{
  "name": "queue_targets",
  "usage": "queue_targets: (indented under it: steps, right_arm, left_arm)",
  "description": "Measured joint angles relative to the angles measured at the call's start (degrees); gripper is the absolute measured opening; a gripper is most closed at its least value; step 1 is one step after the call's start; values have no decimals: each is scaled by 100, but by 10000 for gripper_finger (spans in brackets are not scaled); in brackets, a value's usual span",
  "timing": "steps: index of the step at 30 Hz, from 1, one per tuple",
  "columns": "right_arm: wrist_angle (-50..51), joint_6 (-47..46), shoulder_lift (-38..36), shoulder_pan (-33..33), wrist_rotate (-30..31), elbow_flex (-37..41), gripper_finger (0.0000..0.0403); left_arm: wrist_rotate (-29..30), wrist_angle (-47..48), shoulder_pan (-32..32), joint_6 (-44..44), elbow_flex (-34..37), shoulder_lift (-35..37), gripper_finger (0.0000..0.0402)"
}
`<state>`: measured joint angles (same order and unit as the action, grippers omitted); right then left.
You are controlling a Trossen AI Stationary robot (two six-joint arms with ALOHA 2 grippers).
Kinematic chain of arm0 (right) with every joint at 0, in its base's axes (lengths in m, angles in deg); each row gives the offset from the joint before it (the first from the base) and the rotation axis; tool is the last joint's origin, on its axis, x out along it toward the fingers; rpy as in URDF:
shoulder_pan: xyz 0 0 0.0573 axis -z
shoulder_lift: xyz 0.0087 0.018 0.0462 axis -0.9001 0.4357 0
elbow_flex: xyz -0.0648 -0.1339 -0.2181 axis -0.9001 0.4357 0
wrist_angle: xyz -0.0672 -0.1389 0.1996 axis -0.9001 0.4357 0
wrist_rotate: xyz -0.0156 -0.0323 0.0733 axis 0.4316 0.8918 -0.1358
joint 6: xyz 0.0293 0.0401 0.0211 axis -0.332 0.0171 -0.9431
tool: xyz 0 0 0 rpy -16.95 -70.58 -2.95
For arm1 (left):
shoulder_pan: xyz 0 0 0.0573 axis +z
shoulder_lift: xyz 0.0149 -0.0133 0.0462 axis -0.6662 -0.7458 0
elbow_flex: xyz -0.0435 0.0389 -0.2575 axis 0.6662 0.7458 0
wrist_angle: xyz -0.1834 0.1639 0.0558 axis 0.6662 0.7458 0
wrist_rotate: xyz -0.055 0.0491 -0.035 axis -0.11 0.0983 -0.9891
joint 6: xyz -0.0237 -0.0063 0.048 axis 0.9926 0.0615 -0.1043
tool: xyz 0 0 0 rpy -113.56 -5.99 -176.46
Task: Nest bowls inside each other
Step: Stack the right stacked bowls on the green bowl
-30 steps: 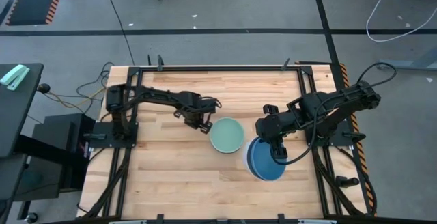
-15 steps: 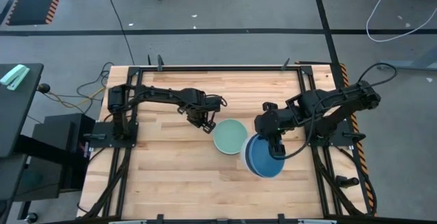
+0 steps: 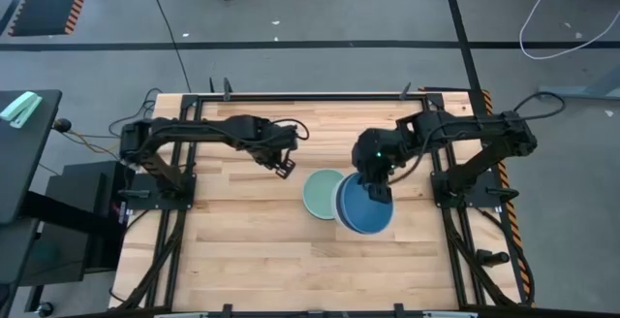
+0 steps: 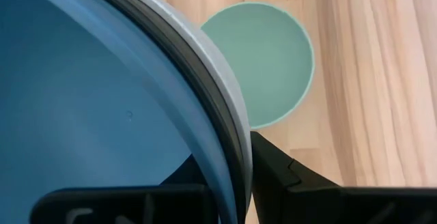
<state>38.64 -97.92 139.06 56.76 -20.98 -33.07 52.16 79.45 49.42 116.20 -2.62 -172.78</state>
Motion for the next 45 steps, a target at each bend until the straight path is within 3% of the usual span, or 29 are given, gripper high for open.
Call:
queue_targets:
  steps: [8, 19, 32, 45]
  right_arm:
    - [-104, 439, 0, 696, -348, 0, 53]
    - [-206, 747, 524, 1516, -592, -2, 53]
    - [-267, 1255, 1811, 1560, -919, 0, 53]
    - [-149, 1469, 2197, 1587, -1097, 0, 53]
  left_arm:
    - [517, 570, -224, 360, 4, 452, 20]
    - [573, 701, -313, 361, 4, 505, 17]
    - [575, 947, -313, 350, 7, 503, 18]
    - [821, 943, -313, 342, 7, 503, 24]
